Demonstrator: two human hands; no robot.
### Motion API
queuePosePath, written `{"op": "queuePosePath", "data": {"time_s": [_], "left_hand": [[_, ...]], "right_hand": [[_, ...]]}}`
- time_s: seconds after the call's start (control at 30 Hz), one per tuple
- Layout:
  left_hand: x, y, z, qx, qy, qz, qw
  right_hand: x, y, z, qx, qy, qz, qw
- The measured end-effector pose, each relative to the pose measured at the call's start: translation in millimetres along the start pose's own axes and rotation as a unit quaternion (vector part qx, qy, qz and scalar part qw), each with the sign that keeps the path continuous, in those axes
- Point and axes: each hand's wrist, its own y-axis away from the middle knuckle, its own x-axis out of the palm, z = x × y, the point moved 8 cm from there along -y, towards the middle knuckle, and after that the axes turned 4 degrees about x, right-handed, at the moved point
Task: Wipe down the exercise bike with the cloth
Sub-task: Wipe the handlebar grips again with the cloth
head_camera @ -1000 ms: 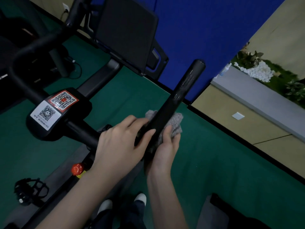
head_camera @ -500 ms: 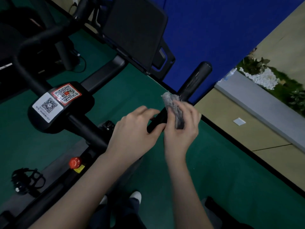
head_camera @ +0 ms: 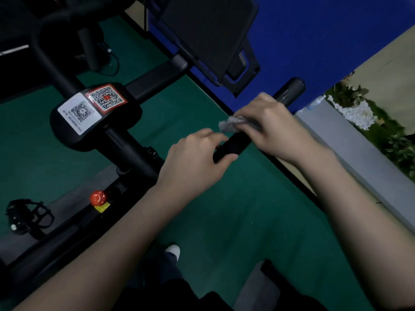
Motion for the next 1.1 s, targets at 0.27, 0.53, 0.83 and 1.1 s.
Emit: {"op": "queuePosePath", "data": {"time_s": [0.27, 0.53, 0.83, 1.1], "left_hand": [[1, 1, 0, 0.011, -0.007, 0.001, 1.0], [3, 3, 3, -0.001, -0.023, 0.01, 1.0], [1, -1, 3, -0.018, -0.016, 0.007, 1.0], [8, -27, -10, -0.002, 0.05, 0.01, 0.999]], "right_hand": [[16, -18, 15, 0.033, 0.066, 0.1, 0.992], [10, -34, -1, 0.09, 0.164, 0.172, 0.967], [0, -19, -2, 0.023, 0.139, 0.054, 0.989], [-17, 38, -31, 0.101, 0.023, -0.362, 0.927]]}}
